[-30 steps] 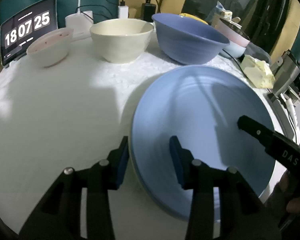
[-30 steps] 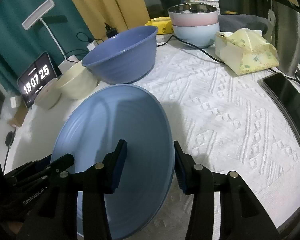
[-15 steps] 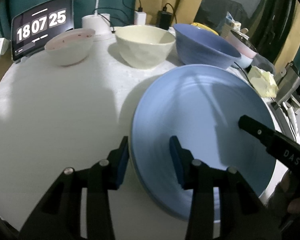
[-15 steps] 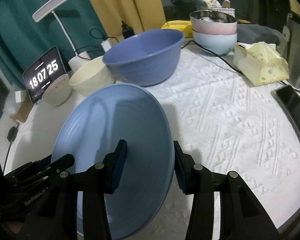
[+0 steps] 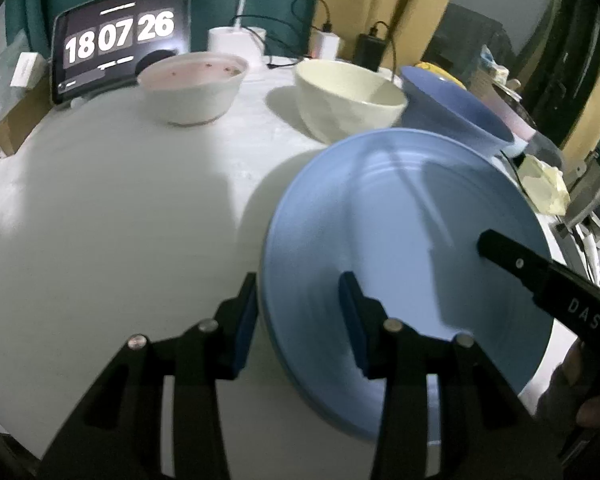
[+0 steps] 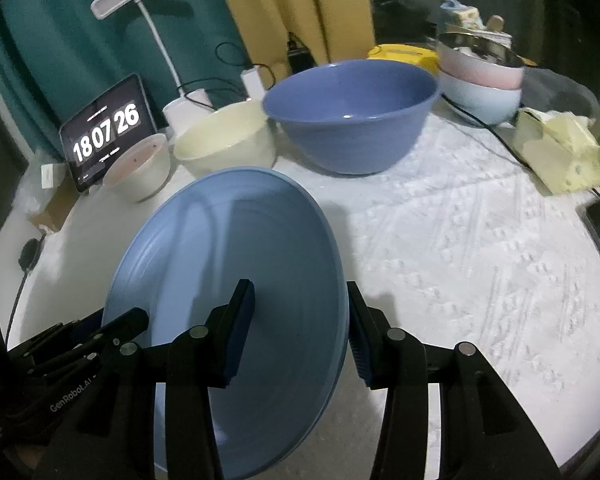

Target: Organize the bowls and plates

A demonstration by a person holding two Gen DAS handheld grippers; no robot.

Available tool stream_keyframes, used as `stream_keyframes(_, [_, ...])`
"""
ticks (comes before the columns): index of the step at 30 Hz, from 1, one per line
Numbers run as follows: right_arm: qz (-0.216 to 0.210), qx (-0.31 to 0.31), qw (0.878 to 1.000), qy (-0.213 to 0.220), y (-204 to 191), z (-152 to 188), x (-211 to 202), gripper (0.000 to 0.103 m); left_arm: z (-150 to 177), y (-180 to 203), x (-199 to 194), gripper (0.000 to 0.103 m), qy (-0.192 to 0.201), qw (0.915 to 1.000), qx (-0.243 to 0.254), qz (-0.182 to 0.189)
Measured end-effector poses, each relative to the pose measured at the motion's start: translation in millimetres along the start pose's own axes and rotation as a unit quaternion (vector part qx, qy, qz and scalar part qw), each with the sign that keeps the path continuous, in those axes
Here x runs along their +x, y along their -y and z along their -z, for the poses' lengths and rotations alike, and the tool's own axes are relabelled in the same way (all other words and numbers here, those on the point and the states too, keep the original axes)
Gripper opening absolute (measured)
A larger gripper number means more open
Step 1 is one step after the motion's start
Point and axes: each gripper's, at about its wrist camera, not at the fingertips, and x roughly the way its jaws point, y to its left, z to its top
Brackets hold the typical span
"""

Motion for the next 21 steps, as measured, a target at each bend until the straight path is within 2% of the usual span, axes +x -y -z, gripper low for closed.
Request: stream_keyframes(21, [-0.031, -0.048, 0.998, -0.028, -81, -23, 54, 0.047, -17, -83, 2, 0.041, -0.002, 0.9981, -0.047, -0.040])
